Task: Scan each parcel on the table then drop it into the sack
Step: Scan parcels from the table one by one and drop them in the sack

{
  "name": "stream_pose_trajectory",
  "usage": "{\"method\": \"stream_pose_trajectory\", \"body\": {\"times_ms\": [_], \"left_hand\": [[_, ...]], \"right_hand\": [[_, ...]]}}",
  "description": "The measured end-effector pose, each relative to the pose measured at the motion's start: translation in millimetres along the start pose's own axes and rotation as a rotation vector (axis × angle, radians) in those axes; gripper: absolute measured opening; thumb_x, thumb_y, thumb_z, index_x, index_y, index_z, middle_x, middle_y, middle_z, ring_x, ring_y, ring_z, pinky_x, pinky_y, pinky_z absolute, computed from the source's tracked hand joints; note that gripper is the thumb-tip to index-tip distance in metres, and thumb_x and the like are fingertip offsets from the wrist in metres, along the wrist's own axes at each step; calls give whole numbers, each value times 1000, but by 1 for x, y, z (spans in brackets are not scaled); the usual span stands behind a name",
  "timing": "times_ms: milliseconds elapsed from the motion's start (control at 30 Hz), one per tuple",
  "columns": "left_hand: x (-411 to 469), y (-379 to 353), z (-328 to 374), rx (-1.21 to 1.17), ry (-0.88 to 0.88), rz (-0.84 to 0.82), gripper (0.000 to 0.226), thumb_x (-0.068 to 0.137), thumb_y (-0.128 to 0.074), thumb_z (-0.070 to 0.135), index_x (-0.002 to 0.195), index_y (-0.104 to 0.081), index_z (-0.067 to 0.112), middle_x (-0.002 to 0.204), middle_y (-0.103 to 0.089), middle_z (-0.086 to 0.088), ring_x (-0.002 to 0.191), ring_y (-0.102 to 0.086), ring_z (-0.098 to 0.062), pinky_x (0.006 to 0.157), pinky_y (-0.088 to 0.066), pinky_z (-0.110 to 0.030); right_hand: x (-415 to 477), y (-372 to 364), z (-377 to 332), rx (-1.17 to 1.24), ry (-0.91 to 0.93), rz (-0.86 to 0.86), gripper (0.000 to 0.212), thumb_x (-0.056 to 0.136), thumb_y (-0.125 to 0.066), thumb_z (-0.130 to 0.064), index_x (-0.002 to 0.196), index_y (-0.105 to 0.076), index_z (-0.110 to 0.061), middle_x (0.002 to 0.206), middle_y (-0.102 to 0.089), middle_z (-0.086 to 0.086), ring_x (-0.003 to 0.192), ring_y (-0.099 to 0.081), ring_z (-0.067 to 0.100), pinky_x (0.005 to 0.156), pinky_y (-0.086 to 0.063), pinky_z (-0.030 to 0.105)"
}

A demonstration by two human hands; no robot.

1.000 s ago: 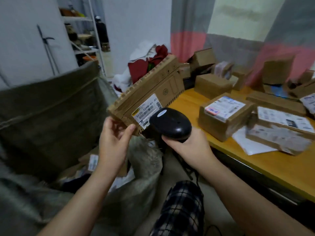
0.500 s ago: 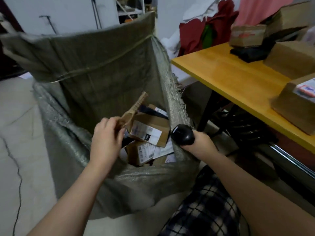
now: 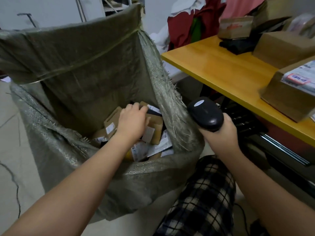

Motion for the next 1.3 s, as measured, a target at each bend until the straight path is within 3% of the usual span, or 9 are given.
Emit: {"method": "stream_pose_trajectory", "body": {"times_ms": [100, 333, 500, 600, 733, 900, 1033, 1133, 1300], "left_hand": [[-2, 24, 45, -104, -157, 121, 43, 95, -50, 35, 135, -49, 19, 123, -53, -7, 113, -47, -30, 92, -38, -41], [3, 57, 158, -424, -434, 166, 51, 94, -53, 41, 139, -45, 18, 129, -48, -6, 118, -45, -27, 97, -39, -40], [21, 77, 251, -652, -494, 106, 75, 86, -61, 53, 146, -31, 20, 148, -26, -10, 135, -29, -30, 109, -31, -42], [36, 88, 297, -704, -420, 57, 93, 78, -63, 64, 150, -20, 25, 157, -7, -13, 143, -14, -33, 114, -22, -44], [57, 90, 323, -771, -320, -4, 93, 74, -67, 65, 149, -25, 29, 157, -9, -12, 142, -15, -35, 113, -24, -43], [46, 82, 315, -883, -270, 90, 88, 70, -77, 53, 142, -35, 25, 147, -17, -7, 134, -21, -28, 111, -24, -35], [22, 70, 301, -961, -246, 151, 98, 65, -81, 50, 144, -28, 25, 146, -14, -7, 136, -17, -27, 113, -23, -39], [8, 62, 296, -1007, -262, 192, 105, 62, -84, 47, 146, -26, 22, 143, -16, -4, 133, -21, -23, 115, -25, -44], [-4, 56, 288, -1153, -284, 58, 117, 64, -79, 48, 152, -8, 18, 131, -10, 11, 122, -21, -1, 101, -23, -14]], "right_hand": [[-5, 34, -7, 163, -60, 108, 42, 75, -81, -17, 111, -60, -24, 97, -62, -14, 96, -58, 8, 83, -45, 22], [-11, 126, -3, 202, -23, 391, 31, 76, -80, -16, 94, -60, -30, 85, -59, -24, 74, -55, -16, 64, -39, -2], [-22, 183, 19, 152, -74, 550, 31, 79, -78, -20, 104, -61, -25, 89, -62, -13, 85, -57, 2, 60, -36, -3], [-26, 205, 31, 173, -95, 610, 32, 78, -79, -19, 104, -60, -27, 93, -61, -13, 93, -57, 5, 67, -39, 3], [-27, 218, 44, 202, -136, 576, 33, 75, -82, -27, 95, -57, -37, 90, -58, -23, 89, -55, -1, 74, -39, 11], [-23, 221, 51, 190, -188, 523, 42, 75, -82, -36, 110, -59, -34, 100, -62, -15, 103, -58, 8, 89, -45, 26], [-22, 221, 44, 300, -181, 530, 46, 77, -79, -30, 119, -60, -30, 105, -61, -16, 109, -56, 10, 95, -44, 30], [-20, 209, 32, 476, -134, 450, 40, 78, -78, -22, 110, -60, -37, 107, -65, -18, 108, -59, 4, 95, -46, 30], [-19, 192, 26, 657, -119, 384, 36, 80, -75, -14, 107, -65, -35, 109, -71, -9, 108, -64, 8, 96, -51, 37]]}}
Point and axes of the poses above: each hand's wrist, its own x-axis towards the middle knuckle, its own y-axis out of the back of the hand, z = x × y, the point moved 2 cm from there along x, towards the middle knuckle
